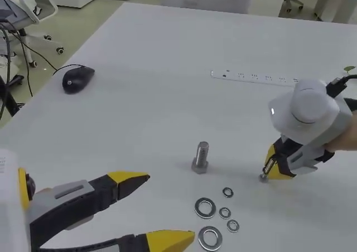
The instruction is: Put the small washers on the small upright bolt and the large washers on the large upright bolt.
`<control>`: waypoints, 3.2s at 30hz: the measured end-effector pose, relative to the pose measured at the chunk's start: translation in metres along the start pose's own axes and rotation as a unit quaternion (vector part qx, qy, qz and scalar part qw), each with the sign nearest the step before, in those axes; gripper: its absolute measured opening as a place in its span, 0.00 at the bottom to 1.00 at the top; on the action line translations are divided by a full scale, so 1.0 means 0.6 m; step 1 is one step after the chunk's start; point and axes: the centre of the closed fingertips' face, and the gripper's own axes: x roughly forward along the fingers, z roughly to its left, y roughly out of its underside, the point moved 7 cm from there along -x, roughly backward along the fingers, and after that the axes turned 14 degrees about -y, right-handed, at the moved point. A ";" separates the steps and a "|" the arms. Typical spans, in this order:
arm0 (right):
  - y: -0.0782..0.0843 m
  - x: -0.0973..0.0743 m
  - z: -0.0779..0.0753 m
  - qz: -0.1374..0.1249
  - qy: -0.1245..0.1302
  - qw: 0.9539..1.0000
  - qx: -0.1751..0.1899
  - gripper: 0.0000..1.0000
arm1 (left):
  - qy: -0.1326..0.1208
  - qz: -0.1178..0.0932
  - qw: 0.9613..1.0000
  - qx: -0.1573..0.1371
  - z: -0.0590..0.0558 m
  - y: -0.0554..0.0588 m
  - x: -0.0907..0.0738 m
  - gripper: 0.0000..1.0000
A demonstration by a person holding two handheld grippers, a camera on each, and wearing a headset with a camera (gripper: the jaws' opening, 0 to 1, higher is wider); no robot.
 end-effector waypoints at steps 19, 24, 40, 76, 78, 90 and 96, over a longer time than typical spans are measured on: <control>0.020 -0.008 0.012 -0.013 0.009 1.000 0.003 0.18 | 0.002 0.005 1.000 0.001 0.001 -0.002 0.005 0.56; 0.026 -0.027 0.031 -0.014 0.020 1.000 0.016 0.19 | 0.003 0.002 1.000 0.003 -0.002 -0.004 0.005 0.56; -0.044 0.016 0.129 -0.039 -0.029 0.999 -0.014 0.18 | 0.004 -0.010 1.000 0.008 -0.011 -0.008 -0.006 0.56; -0.091 0.079 0.141 -0.041 -0.034 0.998 -0.023 0.17 | 0.002 -0.023 1.000 0.003 -0.010 -0.007 -0.019 0.56; -0.091 0.079 0.142 -0.044 -0.032 0.998 -0.023 0.17 | 0.001 -0.022 1.000 0.004 -0.010 -0.007 -0.018 0.56; -0.093 0.080 0.141 -0.045 -0.032 0.998 -0.030 0.13 | 0.000 -0.022 1.000 0.004 -0.009 -0.007 -0.018 0.56; -0.093 0.079 0.142 -0.041 -0.035 0.998 -0.028 0.12 | 0.000 -0.021 1.000 0.004 -0.010 -0.006 -0.018 0.56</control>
